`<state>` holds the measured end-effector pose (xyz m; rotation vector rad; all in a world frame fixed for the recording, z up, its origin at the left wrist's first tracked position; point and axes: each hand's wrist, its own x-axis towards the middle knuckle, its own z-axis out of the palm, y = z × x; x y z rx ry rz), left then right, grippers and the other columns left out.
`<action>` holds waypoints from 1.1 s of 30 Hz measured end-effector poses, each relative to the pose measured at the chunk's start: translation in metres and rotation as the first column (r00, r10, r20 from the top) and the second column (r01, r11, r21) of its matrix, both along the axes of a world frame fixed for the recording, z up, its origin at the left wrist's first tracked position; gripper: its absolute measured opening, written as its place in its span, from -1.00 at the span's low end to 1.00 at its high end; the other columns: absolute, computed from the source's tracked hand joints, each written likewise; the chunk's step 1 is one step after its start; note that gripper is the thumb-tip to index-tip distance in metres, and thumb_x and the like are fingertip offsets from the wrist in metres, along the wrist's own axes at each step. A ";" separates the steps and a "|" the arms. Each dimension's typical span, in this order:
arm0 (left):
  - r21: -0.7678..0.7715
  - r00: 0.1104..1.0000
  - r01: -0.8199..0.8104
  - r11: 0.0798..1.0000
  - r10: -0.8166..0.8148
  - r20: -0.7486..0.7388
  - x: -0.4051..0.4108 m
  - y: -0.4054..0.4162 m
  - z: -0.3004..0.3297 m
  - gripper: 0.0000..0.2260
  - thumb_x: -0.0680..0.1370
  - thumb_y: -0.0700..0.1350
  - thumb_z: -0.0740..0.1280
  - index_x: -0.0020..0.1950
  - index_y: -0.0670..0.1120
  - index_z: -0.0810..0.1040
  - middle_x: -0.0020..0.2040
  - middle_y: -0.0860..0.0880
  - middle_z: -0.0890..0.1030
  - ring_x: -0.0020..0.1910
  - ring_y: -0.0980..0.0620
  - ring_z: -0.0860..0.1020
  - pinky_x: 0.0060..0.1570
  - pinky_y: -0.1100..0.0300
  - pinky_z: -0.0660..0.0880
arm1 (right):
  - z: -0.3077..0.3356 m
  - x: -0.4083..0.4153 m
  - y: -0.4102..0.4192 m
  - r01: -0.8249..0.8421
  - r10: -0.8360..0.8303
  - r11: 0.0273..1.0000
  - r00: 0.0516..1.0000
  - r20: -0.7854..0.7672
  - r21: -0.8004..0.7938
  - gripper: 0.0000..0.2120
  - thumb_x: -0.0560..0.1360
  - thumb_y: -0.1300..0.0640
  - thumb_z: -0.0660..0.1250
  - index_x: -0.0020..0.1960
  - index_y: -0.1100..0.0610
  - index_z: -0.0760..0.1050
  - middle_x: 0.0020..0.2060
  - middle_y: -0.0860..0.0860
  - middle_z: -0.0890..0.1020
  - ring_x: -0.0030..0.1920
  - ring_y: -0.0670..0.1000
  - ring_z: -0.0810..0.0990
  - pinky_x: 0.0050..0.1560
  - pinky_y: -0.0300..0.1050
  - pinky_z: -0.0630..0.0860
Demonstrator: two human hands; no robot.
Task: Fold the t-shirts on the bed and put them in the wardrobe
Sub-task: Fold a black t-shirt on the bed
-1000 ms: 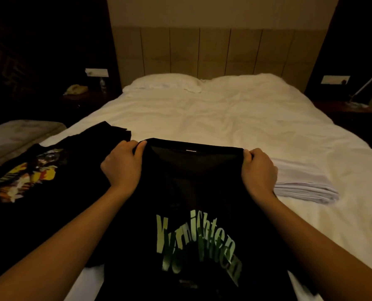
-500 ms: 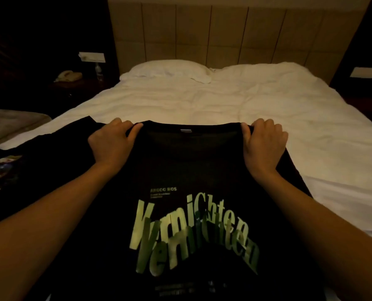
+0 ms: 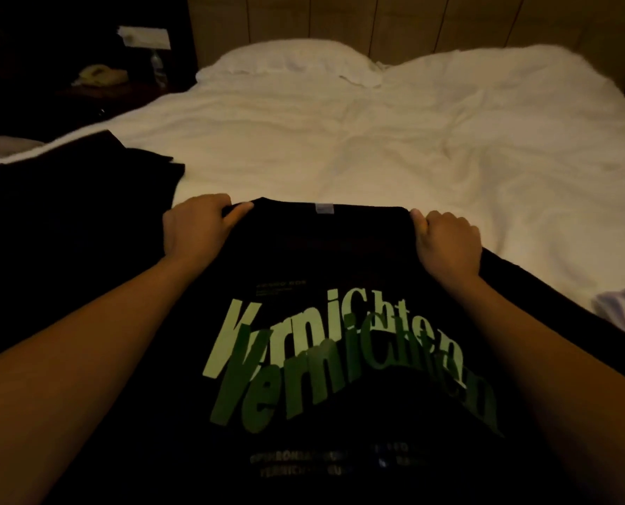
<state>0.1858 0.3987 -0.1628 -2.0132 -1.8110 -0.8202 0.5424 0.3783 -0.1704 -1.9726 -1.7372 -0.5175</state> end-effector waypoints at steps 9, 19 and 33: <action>-0.074 0.994 -0.049 0.996 0.041 -0.104 0.004 -0.006 0.004 -0.57 0.57 0.30 0.16 -0.18 -0.04 0.49 -0.30 -0.02 0.49 -0.26 -0.12 0.53 -0.40 0.15 0.21 | 0.005 -0.013 -0.014 0.125 -0.125 0.992 0.992 -0.005 0.005 -0.51 0.66 -0.08 -0.01 -0.07 0.27 0.50 -0.17 0.21 0.60 -0.14 0.25 0.53 -0.01 0.08 0.31; -0.407 0.958 0.228 0.885 -0.128 0.258 0.059 -0.155 0.020 -0.43 0.65 0.20 0.06 0.58 -0.05 0.16 0.55 -0.11 0.24 0.52 -0.09 0.21 0.50 -0.04 0.15 | 0.042 -0.074 -0.149 -0.096 0.037 0.960 0.975 -0.218 -0.264 -0.48 0.64 -0.19 -0.02 0.43 0.09 0.38 0.31 0.12 0.50 0.29 0.16 0.43 0.26 0.05 0.34; -0.572 0.987 0.146 0.807 -0.078 0.142 0.019 -0.332 0.006 -0.41 0.62 0.24 -0.16 0.61 0.01 -0.02 0.61 0.01 0.00 0.58 0.08 -0.09 0.47 0.17 -0.23 | 0.017 -0.071 -0.326 -0.256 0.084 0.882 0.912 -0.402 -0.397 -0.49 0.67 -0.12 0.00 0.56 0.06 0.21 0.54 0.01 0.23 0.56 -0.01 0.11 0.55 -0.06 0.03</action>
